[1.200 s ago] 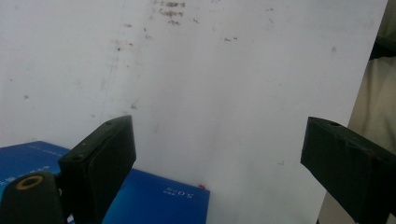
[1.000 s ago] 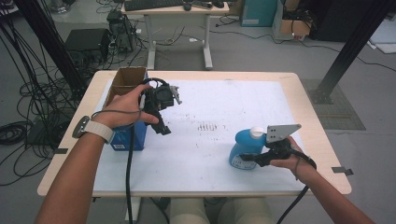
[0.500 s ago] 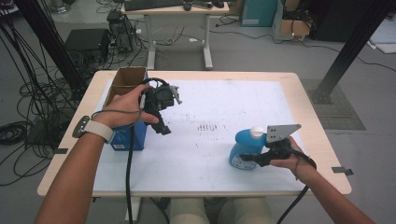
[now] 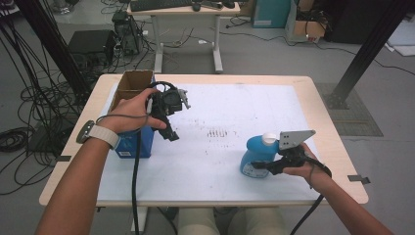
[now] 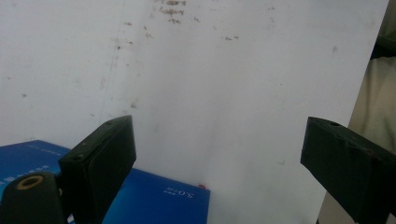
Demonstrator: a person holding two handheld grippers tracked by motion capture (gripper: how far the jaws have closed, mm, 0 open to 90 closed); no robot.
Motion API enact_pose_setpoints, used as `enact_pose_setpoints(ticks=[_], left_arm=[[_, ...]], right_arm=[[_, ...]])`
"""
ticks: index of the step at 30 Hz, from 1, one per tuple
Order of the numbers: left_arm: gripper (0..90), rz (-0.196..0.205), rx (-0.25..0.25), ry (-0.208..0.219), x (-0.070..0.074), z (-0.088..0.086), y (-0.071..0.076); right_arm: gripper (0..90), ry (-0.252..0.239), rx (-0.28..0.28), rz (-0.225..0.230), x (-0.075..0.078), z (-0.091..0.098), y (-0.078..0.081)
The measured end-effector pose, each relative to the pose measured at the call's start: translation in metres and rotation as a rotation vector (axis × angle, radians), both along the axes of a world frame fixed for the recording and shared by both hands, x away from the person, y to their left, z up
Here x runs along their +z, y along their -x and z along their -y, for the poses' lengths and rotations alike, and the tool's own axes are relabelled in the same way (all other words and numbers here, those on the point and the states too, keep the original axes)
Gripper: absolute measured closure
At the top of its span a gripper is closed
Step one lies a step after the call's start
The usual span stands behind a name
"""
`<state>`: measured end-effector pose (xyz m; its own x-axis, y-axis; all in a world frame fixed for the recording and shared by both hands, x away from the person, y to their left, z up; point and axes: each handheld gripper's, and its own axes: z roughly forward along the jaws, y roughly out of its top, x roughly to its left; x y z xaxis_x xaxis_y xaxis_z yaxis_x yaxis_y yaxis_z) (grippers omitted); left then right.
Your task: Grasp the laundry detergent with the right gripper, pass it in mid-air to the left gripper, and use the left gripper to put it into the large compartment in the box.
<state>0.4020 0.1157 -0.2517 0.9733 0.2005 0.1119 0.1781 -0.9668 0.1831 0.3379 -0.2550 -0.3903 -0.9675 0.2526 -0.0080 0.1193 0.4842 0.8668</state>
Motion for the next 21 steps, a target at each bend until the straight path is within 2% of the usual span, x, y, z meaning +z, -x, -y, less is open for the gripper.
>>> enact_pose_setpoints(ticks=[21], left_arm=[[10.7, 0.006, 0.000, -0.001, -0.0001, 0.0008, 0.0000]], right_arm=[[43.4, 0.001, -0.002, -0.001, 0.0000, 0.0000, 0.0003]])
